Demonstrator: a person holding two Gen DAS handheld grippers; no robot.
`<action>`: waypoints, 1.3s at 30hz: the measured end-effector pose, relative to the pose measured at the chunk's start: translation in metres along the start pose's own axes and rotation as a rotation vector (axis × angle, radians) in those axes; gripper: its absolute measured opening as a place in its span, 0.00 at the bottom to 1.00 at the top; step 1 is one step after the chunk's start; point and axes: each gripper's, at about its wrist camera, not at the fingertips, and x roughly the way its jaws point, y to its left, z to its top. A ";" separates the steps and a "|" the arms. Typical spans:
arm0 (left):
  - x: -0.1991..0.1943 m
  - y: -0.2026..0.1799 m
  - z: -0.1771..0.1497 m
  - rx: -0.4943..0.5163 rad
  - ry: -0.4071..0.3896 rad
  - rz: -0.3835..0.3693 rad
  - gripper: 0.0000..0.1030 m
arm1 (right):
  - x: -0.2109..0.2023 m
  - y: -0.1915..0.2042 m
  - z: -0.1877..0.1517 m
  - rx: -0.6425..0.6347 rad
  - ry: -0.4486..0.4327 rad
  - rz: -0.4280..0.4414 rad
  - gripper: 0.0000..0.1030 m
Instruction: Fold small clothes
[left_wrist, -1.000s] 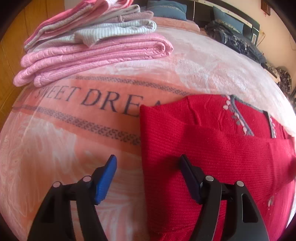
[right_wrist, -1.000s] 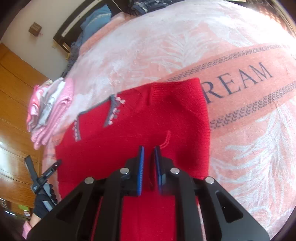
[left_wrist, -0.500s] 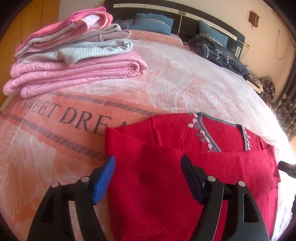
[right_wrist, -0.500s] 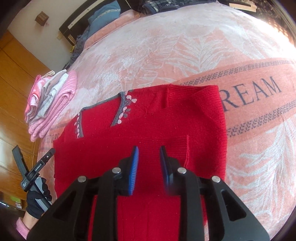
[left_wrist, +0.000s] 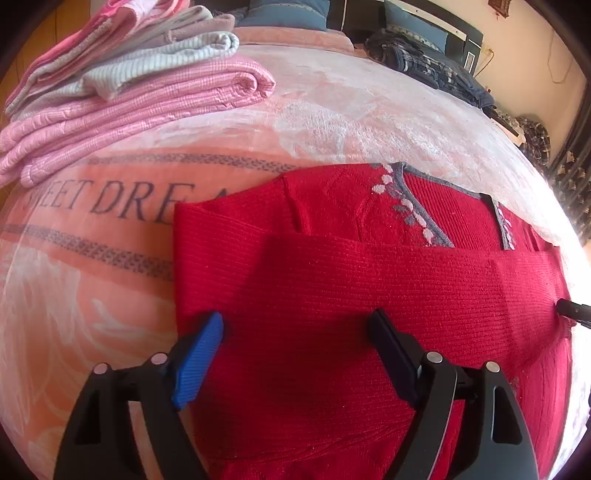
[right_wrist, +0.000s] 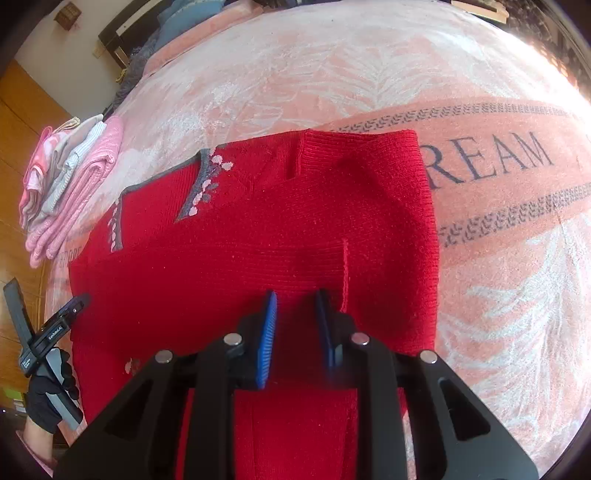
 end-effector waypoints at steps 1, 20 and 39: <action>-0.001 0.001 0.000 0.001 -0.002 -0.004 0.79 | 0.000 -0.001 0.000 0.003 -0.001 0.005 0.22; -0.067 0.050 -0.101 0.025 0.165 -0.038 0.79 | -0.070 -0.020 -0.071 -0.056 0.087 0.039 0.45; -0.139 0.045 -0.235 0.039 0.439 -0.132 0.79 | -0.137 -0.051 -0.242 0.046 0.262 0.128 0.50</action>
